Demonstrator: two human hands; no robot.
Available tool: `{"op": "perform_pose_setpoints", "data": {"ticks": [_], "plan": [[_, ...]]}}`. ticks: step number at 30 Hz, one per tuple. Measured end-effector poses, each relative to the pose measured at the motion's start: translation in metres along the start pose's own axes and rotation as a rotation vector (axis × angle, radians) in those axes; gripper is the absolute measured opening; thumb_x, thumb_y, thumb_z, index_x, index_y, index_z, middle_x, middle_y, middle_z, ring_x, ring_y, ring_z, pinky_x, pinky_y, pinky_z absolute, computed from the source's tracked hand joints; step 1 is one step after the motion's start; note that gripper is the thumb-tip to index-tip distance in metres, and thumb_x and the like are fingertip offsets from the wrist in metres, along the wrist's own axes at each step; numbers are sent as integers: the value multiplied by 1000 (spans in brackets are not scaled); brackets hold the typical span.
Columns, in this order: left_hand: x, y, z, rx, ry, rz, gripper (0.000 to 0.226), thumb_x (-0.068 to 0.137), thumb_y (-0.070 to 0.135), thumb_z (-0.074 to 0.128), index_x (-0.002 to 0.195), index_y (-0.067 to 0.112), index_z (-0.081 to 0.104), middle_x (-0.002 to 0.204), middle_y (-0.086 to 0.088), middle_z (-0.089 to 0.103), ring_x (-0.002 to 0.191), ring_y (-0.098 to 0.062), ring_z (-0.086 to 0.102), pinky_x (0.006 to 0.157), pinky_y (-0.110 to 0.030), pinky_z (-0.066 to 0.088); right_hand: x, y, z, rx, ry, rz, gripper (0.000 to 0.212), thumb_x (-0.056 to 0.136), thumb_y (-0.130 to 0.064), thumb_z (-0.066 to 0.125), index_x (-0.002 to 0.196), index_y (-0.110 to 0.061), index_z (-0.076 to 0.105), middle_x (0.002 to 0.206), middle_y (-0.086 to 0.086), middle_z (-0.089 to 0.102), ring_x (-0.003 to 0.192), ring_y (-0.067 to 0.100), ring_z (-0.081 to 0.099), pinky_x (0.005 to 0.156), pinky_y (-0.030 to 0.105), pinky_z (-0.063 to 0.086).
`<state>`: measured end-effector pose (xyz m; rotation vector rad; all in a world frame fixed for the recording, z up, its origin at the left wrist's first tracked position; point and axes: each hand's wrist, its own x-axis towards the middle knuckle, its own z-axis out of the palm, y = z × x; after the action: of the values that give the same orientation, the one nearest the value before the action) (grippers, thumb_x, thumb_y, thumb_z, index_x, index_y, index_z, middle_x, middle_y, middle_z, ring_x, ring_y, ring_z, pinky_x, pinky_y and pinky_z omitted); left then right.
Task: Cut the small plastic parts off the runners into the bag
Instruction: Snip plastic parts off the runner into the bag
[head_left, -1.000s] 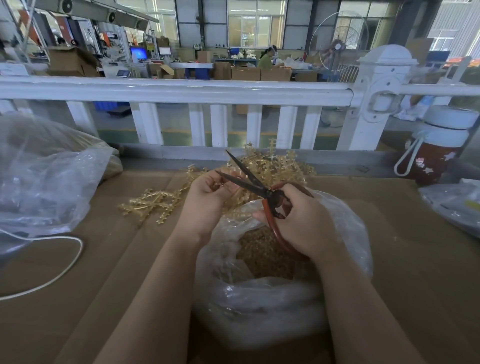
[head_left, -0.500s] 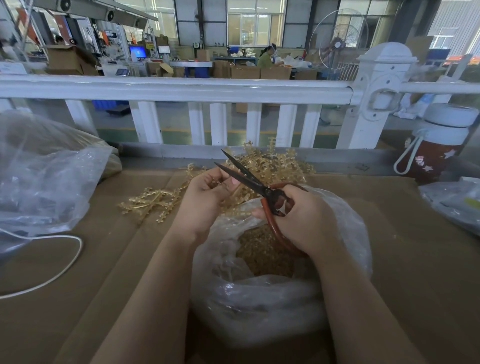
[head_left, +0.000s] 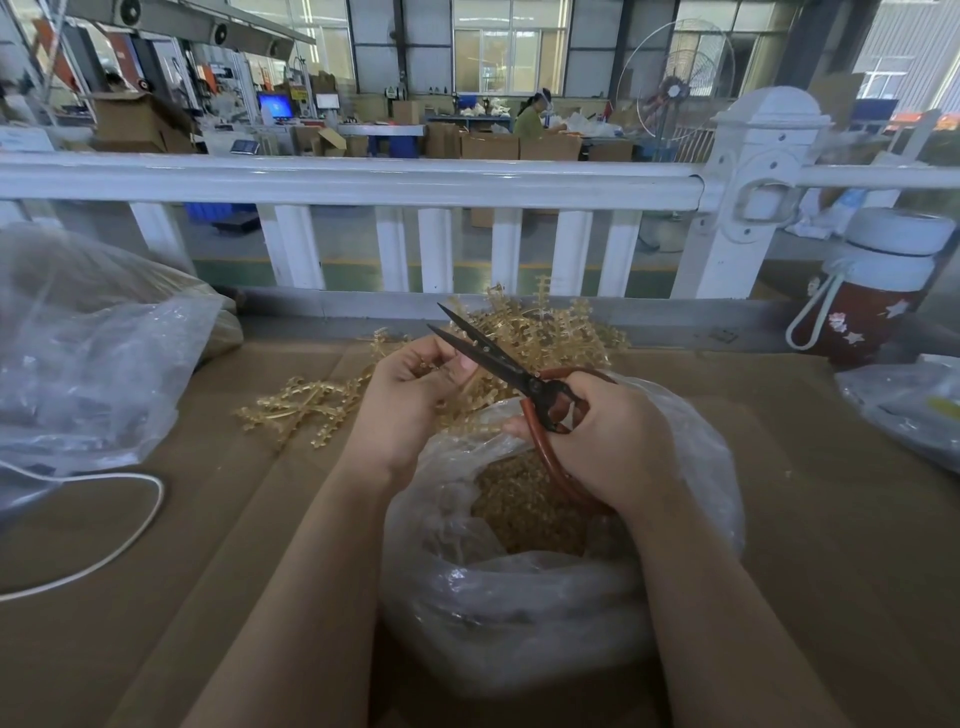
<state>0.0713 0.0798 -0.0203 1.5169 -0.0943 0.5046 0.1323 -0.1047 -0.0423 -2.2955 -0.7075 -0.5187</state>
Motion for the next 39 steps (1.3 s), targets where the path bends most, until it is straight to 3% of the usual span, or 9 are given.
{"op": "perform_pose_setpoints", "data": {"ticks": [4, 10, 19, 24, 31, 35, 39], "plan": [[-1, 1, 0, -6, -14, 21, 22, 96, 7, 59, 79, 18, 68, 64, 8, 55, 56, -7, 41, 53, -17, 35, 0, 0, 1, 4, -1, 3, 59, 66, -88, 54, 96, -39, 68, 70, -34, 51, 68, -16, 48, 58, 4, 29], [-1, -1, 2, 23, 17, -3, 19, 92, -1, 62, 84, 13, 70, 70, 10, 65, 58, 0, 52, 55, -11, 40, 0, 0, 1, -36, -10, 1, 47, 72, -83, 61, 95, -42, 64, 71, -38, 47, 66, -16, 46, 54, 3, 27], [-2, 2, 4, 27, -13, 19, 15, 92, -1, 60, 85, 10, 68, 69, 11, 65, 59, 1, 54, 57, -10, 41, -1, -1, -1, -12, -14, 4, 49, 71, -80, 65, 93, -36, 68, 73, -29, 56, 69, -14, 50, 57, 3, 31], [-3, 4, 6, -51, 83, 4, 25, 92, -2, 61, 80, 18, 70, 78, -2, 71, 71, -9, 66, 58, -13, 46, -1, 0, -1, -5, -22, 12, 50, 70, -82, 62, 95, -39, 68, 71, -32, 54, 69, -16, 49, 57, 3, 30], [-4, 4, 7, -25, 71, 11, 25, 92, -1, 61, 80, 18, 72, 77, -3, 69, 73, -14, 64, 61, -16, 48, 0, 0, -1, -7, -28, 14, 52, 69, -85, 60, 98, -42, 65, 72, -38, 49, 68, -19, 46, 55, 3, 27], [-4, 4, 9, 34, 39, 19, 16, 92, -2, 62, 86, 11, 70, 82, -7, 69, 78, -19, 63, 74, -25, 53, -1, -2, -2, -15, -18, 5, 48, 71, -83, 62, 97, -43, 64, 72, -38, 48, 68, -19, 46, 54, 3, 28], [-5, 6, 9, 13, 6, 18, 11, 92, -4, 61, 88, 5, 67, 77, 0, 68, 72, -11, 64, 70, -19, 51, -1, -1, -2, 2, -17, 0, 47, 72, -79, 66, 99, -40, 67, 72, -35, 50, 68, -20, 46, 54, 2, 36]]}}
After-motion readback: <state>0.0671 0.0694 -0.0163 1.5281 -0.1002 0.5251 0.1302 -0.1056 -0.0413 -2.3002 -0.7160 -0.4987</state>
